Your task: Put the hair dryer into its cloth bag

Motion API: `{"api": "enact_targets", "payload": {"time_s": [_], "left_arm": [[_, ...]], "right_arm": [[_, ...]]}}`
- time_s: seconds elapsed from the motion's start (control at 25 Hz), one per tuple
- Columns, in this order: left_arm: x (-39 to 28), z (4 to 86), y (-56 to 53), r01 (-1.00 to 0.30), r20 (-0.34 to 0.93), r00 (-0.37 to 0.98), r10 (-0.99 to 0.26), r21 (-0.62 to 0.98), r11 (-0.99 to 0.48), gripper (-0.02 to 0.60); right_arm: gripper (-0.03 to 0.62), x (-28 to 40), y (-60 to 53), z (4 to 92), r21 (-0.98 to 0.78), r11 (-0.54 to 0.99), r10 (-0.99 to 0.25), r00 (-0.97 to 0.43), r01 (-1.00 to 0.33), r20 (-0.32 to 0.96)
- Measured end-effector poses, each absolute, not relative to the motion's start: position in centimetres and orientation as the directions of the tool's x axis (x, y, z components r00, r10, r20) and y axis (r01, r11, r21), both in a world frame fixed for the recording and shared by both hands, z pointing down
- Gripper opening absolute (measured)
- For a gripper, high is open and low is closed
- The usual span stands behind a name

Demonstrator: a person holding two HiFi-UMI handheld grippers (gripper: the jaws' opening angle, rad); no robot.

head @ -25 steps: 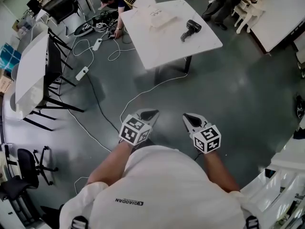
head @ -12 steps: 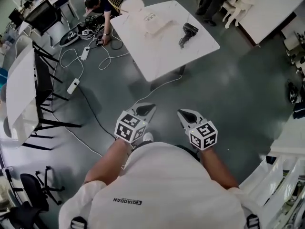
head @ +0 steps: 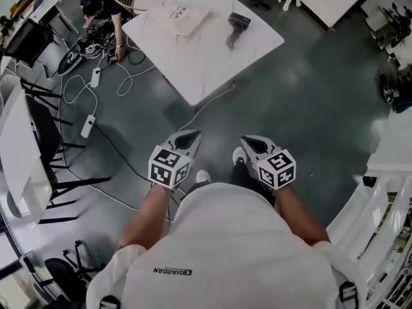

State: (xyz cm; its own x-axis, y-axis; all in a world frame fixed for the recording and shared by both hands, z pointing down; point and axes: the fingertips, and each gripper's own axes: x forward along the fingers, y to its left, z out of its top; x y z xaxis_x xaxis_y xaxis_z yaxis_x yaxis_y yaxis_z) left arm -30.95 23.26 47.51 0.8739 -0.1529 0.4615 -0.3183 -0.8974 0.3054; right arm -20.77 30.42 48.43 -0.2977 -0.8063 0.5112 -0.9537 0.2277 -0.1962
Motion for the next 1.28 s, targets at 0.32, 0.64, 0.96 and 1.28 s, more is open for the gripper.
{"api": "enact_targets", "payload": {"time_s": [0.32,0.64,0.96,1.28], "left_arm": [[-28.1,48.1,21.0,-0.353,0.463,0.867,-0.184,0.31,-0.883,0.029],[-22.5,46.6,16.6,-0.408,0.49,0.836,-0.247,0.256,-0.876,0.029],[-14.8,44.6,11.7,-0.481,0.473,0.815,-0.334,0.233,-0.845,0.029],[-12.9,45.6,9.5,-0.578,0.519,0.75,-0.409,0.215,-0.787,0.029]], "right_arm": [[0.021,-17.7,27.5,48.1,-0.204,0.248,-0.819,-0.317,-0.947,0.477],[0.021,-11.6,21.5,47.0,-0.223,0.309,-0.82,-0.378,-0.925,0.43],[0.021,-3.9,16.7,46.8,-0.215,0.385,-0.795,-0.44,-0.898,0.416],[0.021,0.4,12.9,48.2,-0.243,0.428,-0.765,-0.492,-0.871,0.416]]}}
